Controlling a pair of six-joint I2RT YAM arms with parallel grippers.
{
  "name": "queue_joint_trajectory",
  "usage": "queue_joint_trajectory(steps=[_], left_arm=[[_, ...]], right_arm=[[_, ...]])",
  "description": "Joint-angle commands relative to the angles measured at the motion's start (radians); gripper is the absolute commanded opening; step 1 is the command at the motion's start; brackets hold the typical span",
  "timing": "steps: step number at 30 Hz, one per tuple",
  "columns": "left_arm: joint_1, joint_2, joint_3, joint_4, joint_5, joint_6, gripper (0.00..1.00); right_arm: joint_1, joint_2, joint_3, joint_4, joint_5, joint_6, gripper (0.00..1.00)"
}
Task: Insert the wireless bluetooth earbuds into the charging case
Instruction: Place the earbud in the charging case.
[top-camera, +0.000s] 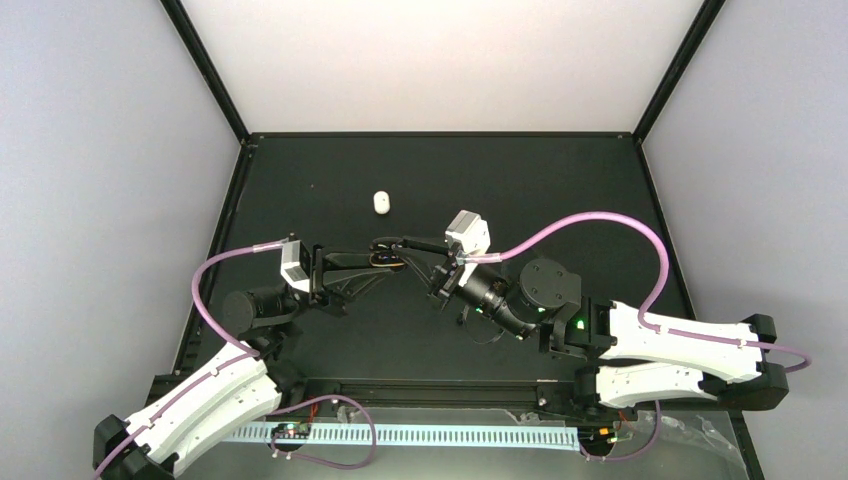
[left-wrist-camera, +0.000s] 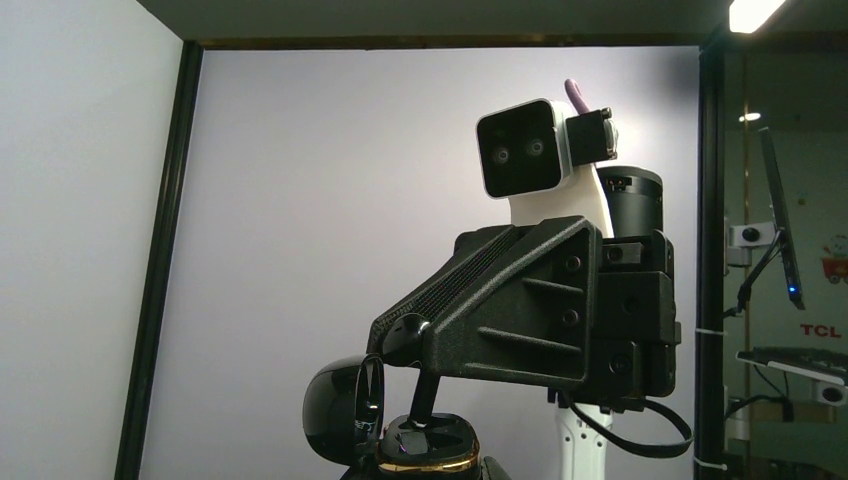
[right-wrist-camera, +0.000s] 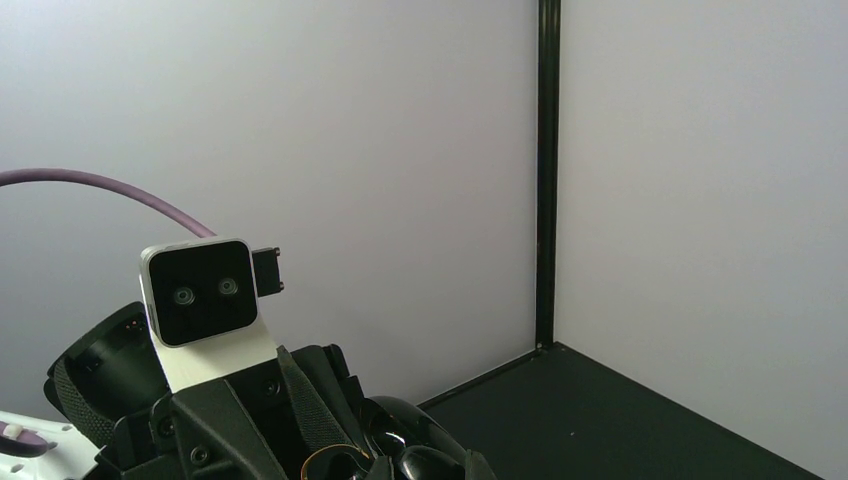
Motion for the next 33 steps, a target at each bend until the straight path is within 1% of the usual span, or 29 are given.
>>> queue_joint_trajectory(steps=[1,33], left_arm=[[-0.006,-0.007,0.052,0.062,-0.011,0.01,0.02],[-0.007,-0.03,0.022,0.017,-0.016,0.039,0.02]], right_arm=[[0.004,-0.007,0.006,-0.049,0.027,0.0,0.04],[0.004,-0.01,0.013,-0.06,0.056,0.005,0.2]])
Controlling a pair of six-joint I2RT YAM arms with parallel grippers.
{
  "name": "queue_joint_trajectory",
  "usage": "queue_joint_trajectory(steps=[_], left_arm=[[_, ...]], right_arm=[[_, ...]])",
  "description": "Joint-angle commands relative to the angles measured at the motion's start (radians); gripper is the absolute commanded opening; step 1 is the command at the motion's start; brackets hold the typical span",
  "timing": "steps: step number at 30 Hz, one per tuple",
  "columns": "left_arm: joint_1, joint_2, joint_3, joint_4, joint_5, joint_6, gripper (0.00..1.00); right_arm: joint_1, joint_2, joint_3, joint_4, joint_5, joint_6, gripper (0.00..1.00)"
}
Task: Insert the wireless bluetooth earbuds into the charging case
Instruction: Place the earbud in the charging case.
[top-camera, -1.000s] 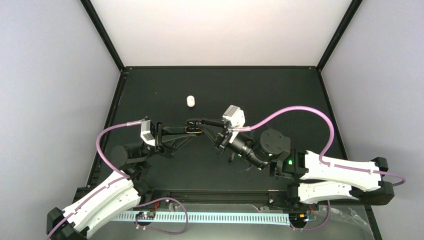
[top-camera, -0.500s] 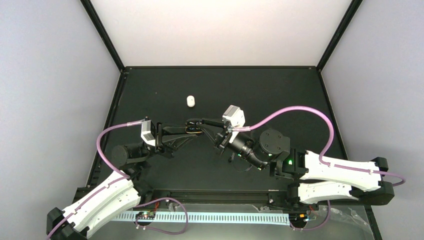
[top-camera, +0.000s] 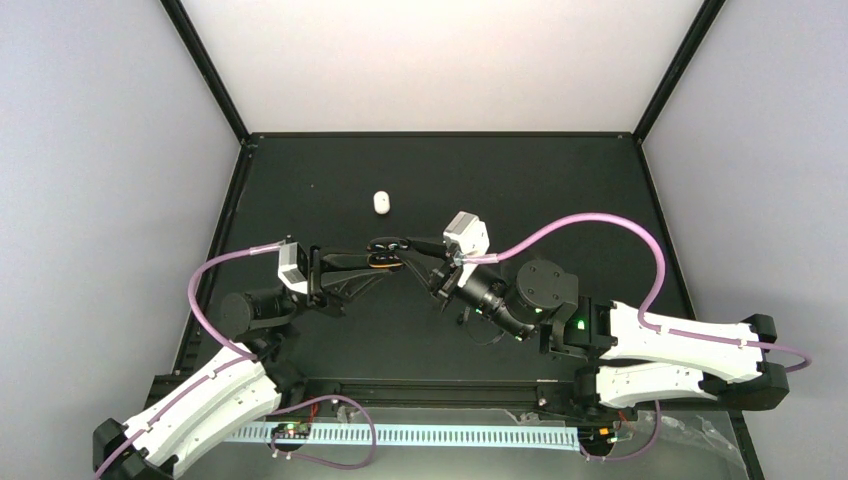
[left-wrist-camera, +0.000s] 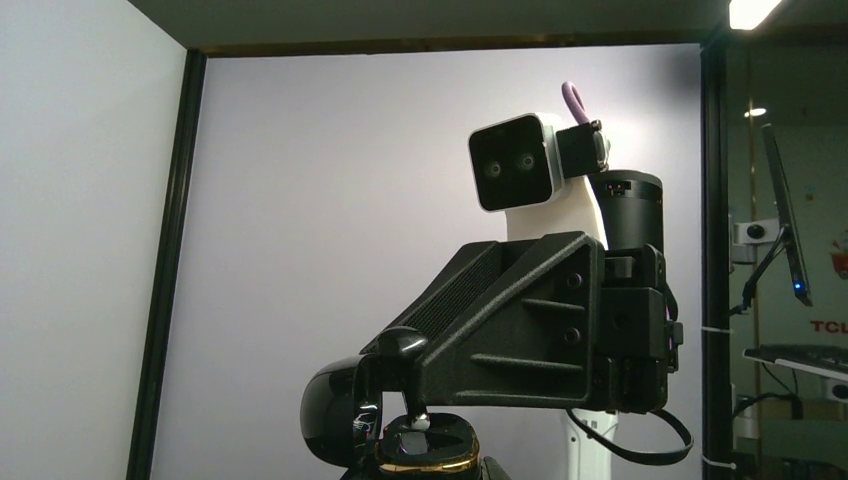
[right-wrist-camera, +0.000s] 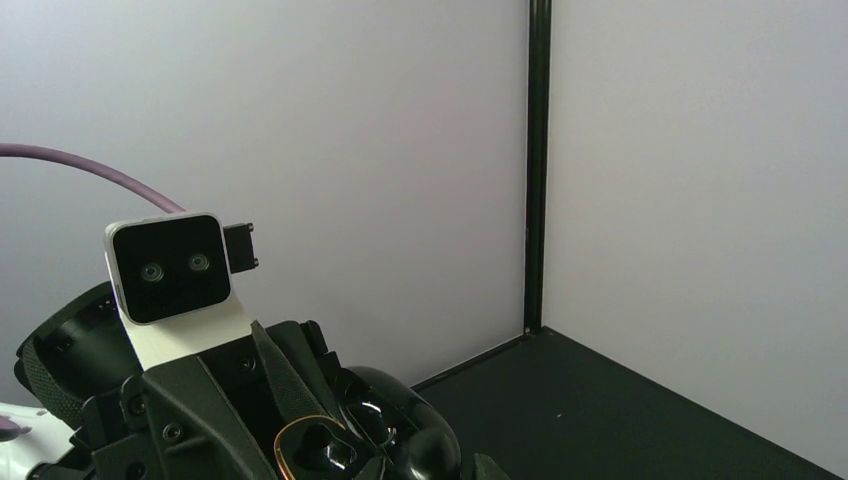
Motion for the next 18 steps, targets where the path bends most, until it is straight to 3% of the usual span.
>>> queue_joint_trajectory(steps=[1,18], left_arm=[[-0.007,-0.014,0.022,0.036,-0.013,0.022,0.02],[-0.006,-0.019,0.011,-0.005,-0.004,0.049,0.02]], right_arm=[[0.005,-0.009,0.013,-0.028,0.032,0.004,0.2],[0.004,-0.004,0.035,-0.041,0.041,0.008,0.23]])
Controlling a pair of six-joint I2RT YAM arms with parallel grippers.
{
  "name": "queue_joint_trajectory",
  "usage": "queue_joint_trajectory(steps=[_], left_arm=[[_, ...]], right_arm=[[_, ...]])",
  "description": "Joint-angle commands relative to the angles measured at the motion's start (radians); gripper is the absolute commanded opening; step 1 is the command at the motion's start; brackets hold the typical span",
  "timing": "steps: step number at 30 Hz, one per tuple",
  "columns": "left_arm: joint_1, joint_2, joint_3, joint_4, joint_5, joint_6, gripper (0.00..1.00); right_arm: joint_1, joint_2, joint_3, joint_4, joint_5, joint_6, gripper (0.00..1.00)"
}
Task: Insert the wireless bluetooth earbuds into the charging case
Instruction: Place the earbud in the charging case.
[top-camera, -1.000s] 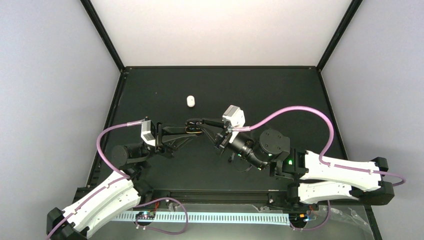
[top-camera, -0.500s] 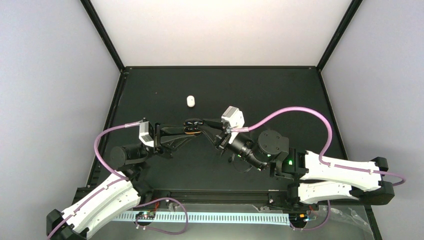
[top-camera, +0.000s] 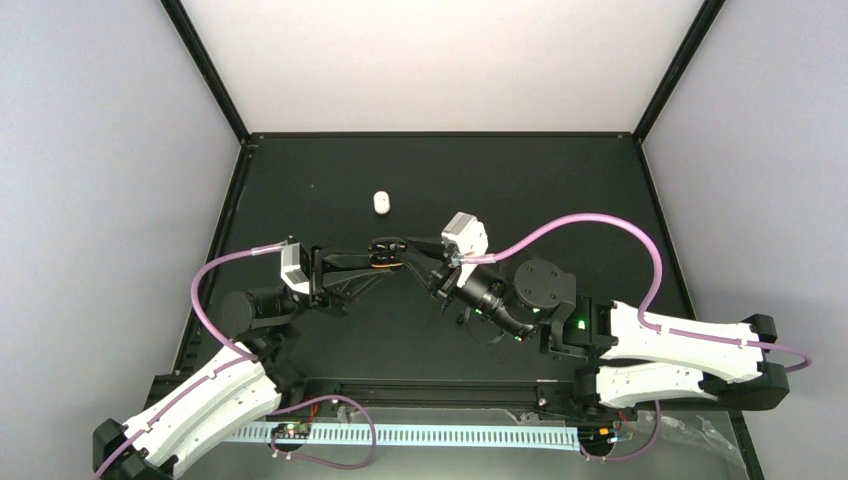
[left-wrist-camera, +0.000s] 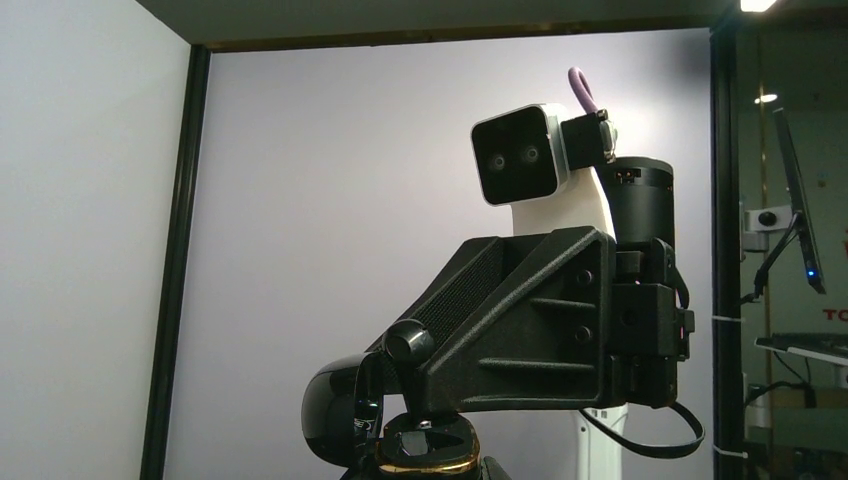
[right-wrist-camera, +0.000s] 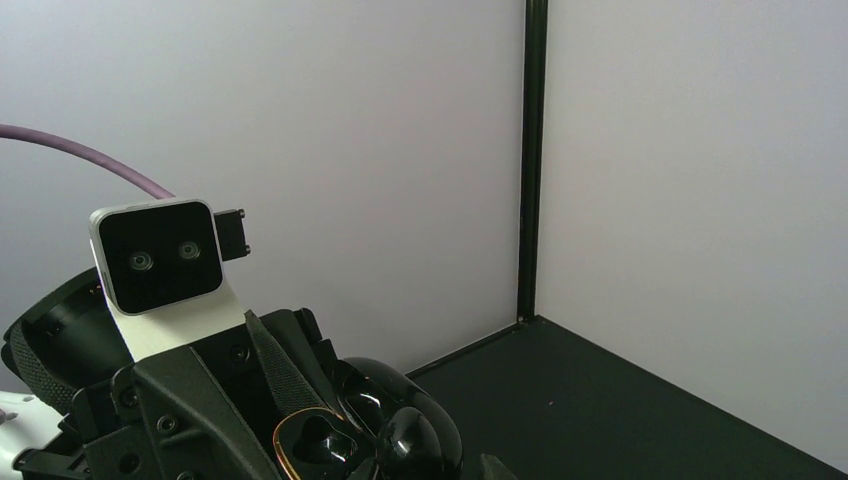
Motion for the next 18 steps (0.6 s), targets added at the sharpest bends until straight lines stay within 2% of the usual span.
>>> queue_joint_trajectory(steps=[1,18], left_arm=[[-0.006,-0.018,0.009,0.02,-0.004,0.019,0.02],[-0.007,-0.015,0.0,0.003,-0.008,0.035,0.02]], right_arm=[[0.005,-0.004,0.034,-0.014,0.035,0.008,0.23],[0.004,0.007,0.05,-0.037,0.03,0.004,0.22]])
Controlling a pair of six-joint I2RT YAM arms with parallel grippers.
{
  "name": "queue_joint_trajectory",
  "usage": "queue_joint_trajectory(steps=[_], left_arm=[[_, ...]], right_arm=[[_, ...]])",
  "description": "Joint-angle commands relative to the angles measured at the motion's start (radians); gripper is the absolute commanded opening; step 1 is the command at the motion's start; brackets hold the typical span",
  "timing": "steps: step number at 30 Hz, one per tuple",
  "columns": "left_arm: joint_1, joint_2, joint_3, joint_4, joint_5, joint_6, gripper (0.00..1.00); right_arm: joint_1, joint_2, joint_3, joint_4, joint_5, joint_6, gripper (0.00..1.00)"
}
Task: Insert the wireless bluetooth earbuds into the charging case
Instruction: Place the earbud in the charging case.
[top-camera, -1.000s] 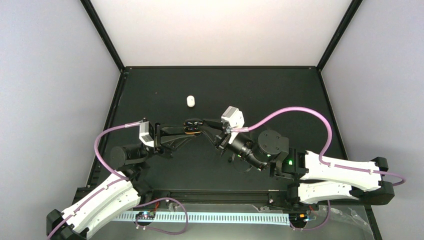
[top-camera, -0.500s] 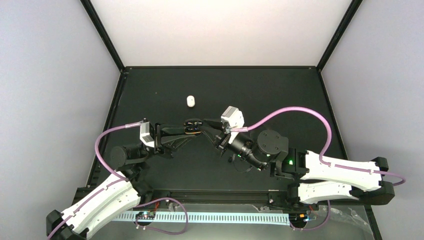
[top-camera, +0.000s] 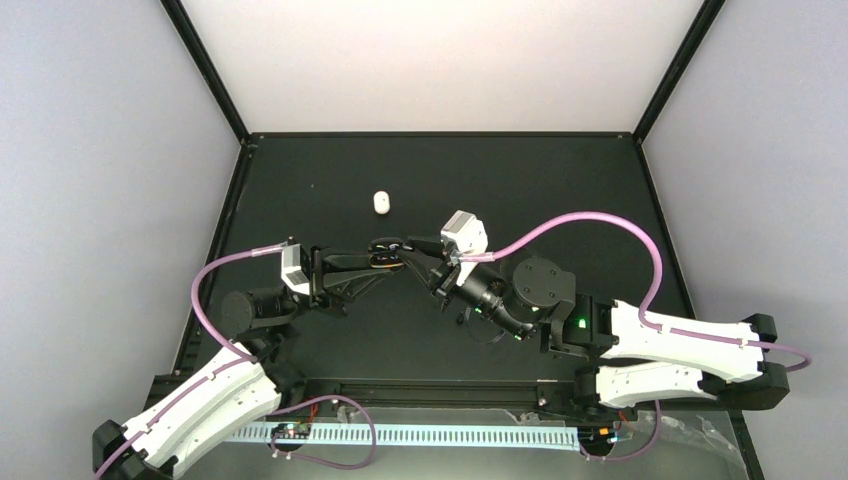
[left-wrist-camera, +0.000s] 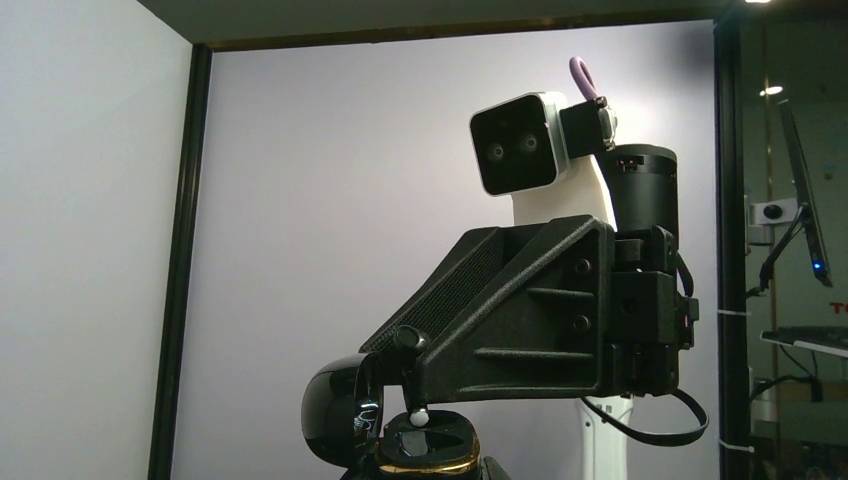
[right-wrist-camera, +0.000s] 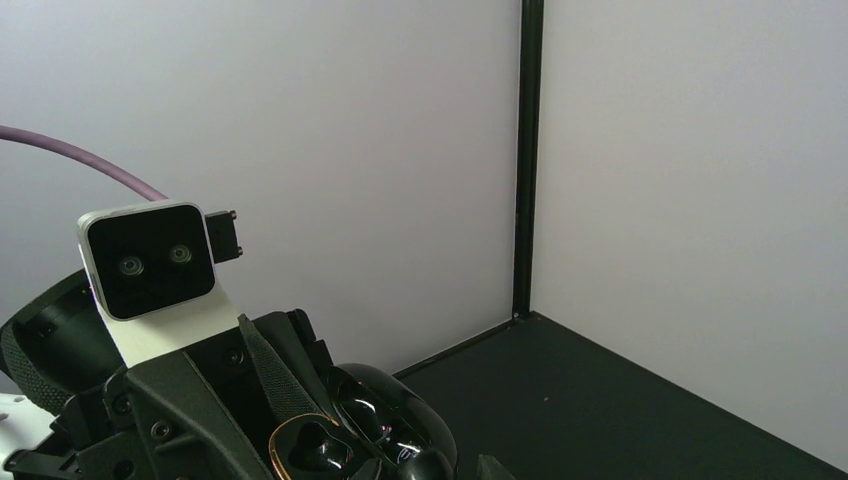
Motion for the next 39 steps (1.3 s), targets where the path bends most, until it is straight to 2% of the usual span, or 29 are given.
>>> queue_joint_trajectory(steps=[1,17,39], left_arm=[[-0.007,-0.007,-0.001,0.017,-0.007,0.017,0.02],[-0.006,-0.005,-0.011,-0.004,-0.02,0.031,0.02],[-0.006,0.017,0.001,-0.046,-0.026,0.059,0.02]], right_arm=[[0.004,0.003,0.03,-0.013,0.019,0.003,0.21],[0.004,0.008,0.039,-0.033,0.013,-0.018,0.01],[0.004,0.002,0.081,-0.148,0.014,-0.194,0.01]])
